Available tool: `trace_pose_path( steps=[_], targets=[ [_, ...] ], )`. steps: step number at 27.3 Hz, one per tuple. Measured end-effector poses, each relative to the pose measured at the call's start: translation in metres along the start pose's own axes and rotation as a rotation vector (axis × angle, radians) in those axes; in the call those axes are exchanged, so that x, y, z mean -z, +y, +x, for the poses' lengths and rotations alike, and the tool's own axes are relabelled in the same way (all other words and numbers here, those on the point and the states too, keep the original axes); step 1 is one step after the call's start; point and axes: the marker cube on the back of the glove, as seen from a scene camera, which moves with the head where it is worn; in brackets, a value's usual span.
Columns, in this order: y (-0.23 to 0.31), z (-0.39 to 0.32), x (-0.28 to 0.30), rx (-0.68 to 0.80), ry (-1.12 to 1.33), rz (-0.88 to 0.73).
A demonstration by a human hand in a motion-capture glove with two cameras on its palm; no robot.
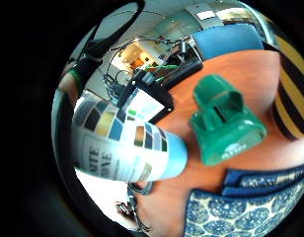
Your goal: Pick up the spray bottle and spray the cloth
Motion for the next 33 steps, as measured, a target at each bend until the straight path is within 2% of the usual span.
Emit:
trace_pose_path(
  steps=[13,24,28,33],
  targets=[
    [0.049,-0.028,0.036,0.112,0.321,-0.201],
    [0.143,-0.077,0.073,0.371,0.726,-0.608],
    [0.179,-0.077,0.083,0.420,0.765,-0.752],
    [0.201,-0.081,0.094,0.480,0.804,-0.768]
  ],
)
